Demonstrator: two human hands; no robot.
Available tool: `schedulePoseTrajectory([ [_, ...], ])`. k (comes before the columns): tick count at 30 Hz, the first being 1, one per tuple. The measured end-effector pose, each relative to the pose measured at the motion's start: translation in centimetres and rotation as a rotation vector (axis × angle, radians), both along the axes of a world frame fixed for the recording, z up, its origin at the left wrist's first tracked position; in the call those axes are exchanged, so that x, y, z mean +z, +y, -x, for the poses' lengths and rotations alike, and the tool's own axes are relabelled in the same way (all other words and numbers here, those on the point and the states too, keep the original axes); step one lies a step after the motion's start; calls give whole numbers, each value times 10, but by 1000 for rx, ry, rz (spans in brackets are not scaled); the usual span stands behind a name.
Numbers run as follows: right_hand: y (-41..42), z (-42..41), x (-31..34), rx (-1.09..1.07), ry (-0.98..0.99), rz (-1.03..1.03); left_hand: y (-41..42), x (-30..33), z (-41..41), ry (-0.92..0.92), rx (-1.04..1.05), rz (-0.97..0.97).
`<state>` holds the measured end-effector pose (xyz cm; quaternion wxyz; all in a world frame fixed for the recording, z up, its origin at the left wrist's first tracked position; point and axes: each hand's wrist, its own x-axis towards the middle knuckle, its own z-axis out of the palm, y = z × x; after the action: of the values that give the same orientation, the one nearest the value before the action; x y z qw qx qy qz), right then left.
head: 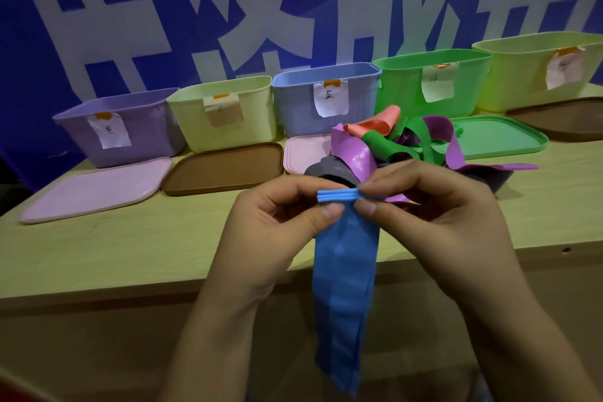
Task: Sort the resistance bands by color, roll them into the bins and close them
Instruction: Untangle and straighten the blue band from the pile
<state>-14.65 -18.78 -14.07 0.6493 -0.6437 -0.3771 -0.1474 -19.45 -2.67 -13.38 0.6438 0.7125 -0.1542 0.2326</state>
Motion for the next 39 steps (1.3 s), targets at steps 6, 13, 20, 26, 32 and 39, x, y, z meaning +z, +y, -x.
schedulePoseTrajectory([
  [6, 0, 1, 9, 18, -1, 16, 5, 0, -1, -96, -14, -52],
  [13, 2, 0, 8, -13, -49, 41, 6, 3, 5, -272, 263, -365],
  [20, 3, -2, 3, 3, 23, 19, 7, 5, 6, -311, 266, -508],
  [26, 1, 0, 5, 26, 65, 44, 5, 2, 3, -284, 245, -401],
  [32, -3, 0, 11, 31, 94, 62, 4, -1, 4, -216, 194, -309],
  [39, -5, -1, 13, 19, 121, 128, 6, 3, 10, -96, 145, -243],
])
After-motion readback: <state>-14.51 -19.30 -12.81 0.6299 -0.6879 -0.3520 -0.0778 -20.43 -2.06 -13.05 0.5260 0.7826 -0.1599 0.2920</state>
